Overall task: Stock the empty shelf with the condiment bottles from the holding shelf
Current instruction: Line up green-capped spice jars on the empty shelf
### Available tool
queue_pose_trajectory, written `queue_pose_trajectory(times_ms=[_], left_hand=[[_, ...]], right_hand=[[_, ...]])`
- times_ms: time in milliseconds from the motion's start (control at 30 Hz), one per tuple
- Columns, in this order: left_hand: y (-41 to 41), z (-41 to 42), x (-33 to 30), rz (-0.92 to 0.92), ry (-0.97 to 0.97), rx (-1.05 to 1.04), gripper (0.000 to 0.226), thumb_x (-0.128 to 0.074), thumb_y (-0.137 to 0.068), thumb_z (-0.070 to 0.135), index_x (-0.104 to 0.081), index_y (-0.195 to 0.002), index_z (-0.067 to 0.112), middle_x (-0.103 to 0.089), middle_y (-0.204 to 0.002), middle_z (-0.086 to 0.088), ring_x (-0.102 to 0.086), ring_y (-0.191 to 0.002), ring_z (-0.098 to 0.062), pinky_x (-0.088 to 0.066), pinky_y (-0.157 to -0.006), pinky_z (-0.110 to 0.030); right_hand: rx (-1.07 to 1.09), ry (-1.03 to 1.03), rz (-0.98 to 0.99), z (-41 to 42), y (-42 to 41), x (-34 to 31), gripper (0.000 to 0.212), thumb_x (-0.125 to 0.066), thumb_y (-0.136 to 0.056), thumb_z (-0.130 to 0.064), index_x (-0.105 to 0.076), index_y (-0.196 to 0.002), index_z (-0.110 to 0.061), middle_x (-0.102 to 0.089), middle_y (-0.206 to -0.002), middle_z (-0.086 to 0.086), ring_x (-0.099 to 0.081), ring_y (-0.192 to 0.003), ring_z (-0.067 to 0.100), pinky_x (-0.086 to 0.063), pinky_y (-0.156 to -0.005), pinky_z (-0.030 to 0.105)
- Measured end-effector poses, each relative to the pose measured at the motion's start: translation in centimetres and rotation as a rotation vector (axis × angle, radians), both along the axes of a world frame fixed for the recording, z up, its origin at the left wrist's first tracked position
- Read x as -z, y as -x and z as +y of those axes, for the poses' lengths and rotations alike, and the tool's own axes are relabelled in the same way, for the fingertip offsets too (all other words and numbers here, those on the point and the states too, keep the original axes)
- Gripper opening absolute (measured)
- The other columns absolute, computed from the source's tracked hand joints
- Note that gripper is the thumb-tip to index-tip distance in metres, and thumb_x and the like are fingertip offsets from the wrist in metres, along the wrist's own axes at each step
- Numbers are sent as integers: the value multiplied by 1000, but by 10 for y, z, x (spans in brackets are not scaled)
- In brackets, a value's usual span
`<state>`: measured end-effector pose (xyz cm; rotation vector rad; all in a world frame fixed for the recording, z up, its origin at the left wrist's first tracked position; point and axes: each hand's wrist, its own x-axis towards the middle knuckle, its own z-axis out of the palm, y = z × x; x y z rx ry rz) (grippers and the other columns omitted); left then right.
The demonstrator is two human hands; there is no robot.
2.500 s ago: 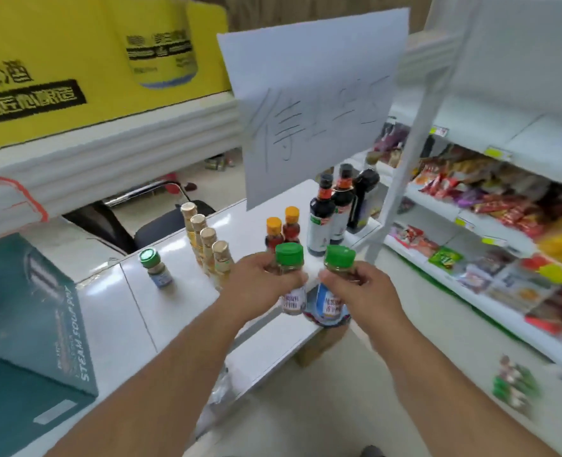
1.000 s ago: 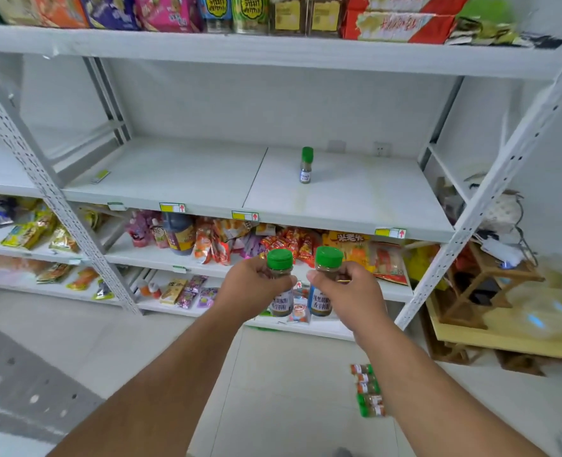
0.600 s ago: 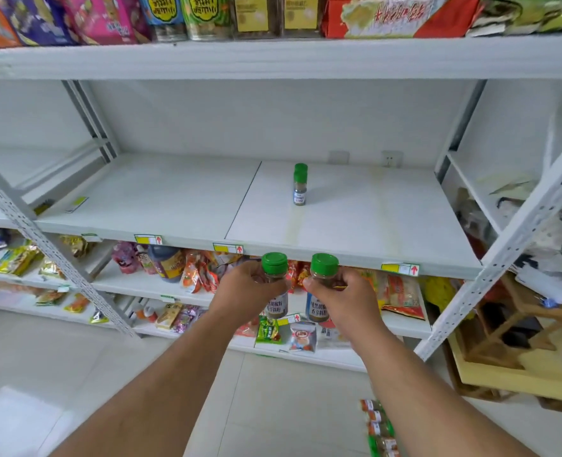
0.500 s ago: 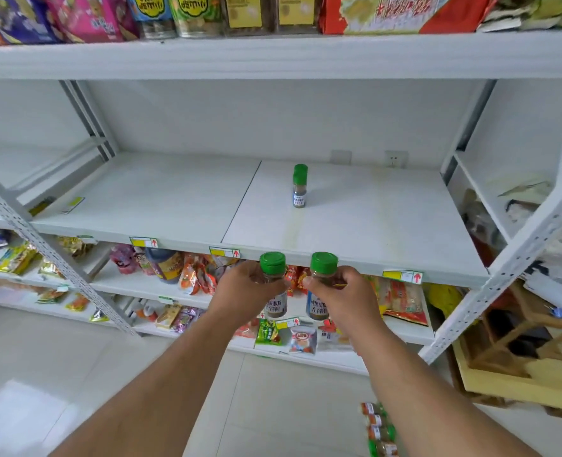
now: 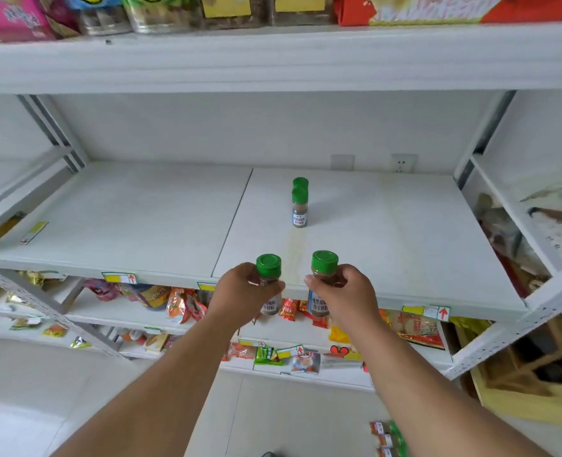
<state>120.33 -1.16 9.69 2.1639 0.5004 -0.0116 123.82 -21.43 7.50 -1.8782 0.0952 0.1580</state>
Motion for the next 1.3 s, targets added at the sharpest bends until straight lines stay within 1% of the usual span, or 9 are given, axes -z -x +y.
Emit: queue_pose_trajectory(times_ms=[100,200,400,567,800,1067,1167,1233,1300], left_hand=[[-28,24,14,-9,36,0,37,-84,-77,47,-68,-101,25,-70,-98,10,-69,-88,-17,-56,-76,-34],[-52,40,26,-26,74,0,33,-85,-77,44,-67,-99,27,-69,-96,13,-67,-84,-12,-50,-67,-26],[-92,54,44,-17,83,35,34,-84,-78,44,-68,-104,28,-70,-101,15,-67,-91,-8,-44,-65,-19],[-119,59,57,-4,109,17,29,-86,-79,38,-68,-100,28,-73,-96,12,-66,-76,-3,-45,-63,-21],[-138,67,66,-37,98,5,27,-86,-78,39,-69,-98,32,-73,-96,16,-70,-88,0,-49,-70,-18],[-138,75,79,-66,187,28,27,-86,-79,33,-69,-100,33,-75,-100,17,-71,-96,-1,-55,-86,-26],[-135,79,82,-7,203,89,43,-87,-77,37,-66,-115,35,-74,-110,21,-69,-106,-2,-55,-97,-32],[-128,80,81,42,178,85,61,-87,-75,43,-58,-128,34,-68,-120,21,-65,-112,-3,-54,-95,-28],[-112,77,78,33,106,6,56,-82,-83,41,-55,-130,29,-65,-117,14,-66,-104,-7,-54,-83,-25]], right_hand=[[28,24,-5,22,-21,5,30,-82,-81,-46,-67,-99,-27,-71,-96,-12,-67,-92,9,-53,-68,29],[63,34,-5,39,-40,15,29,-83,-81,-45,-68,-99,-26,-72,-94,-12,-67,-92,9,-54,-81,33],[105,47,2,59,-77,32,30,-85,-79,-43,-70,-97,-24,-72,-91,-11,-68,-89,8,-55,-81,33],[104,50,8,72,-106,50,28,-87,-77,-38,-68,-92,-24,-72,-88,-11,-68,-86,7,-55,-80,31],[89,25,-1,80,-119,67,27,-88,-76,-34,-66,-89,-26,-72,-81,-8,-68,-77,4,-57,-80,34],[81,17,-39,85,-118,79,40,-85,-64,-53,-63,-95,-39,-73,-94,-7,-72,-90,16,-59,-86,45],[69,9,-37,85,-118,78,43,-84,-62,-53,-61,-97,-46,-72,-96,-10,-70,-95,14,-59,-90,43],[46,8,-14,81,-114,78,58,-87,-61,-53,-60,-113,-48,-71,-112,-13,-67,-108,10,-55,-99,38],[35,20,38,72,-106,78,76,-90,-69,-46,-54,-136,-36,-63,-133,-11,-60,-122,8,-48,-107,32]])
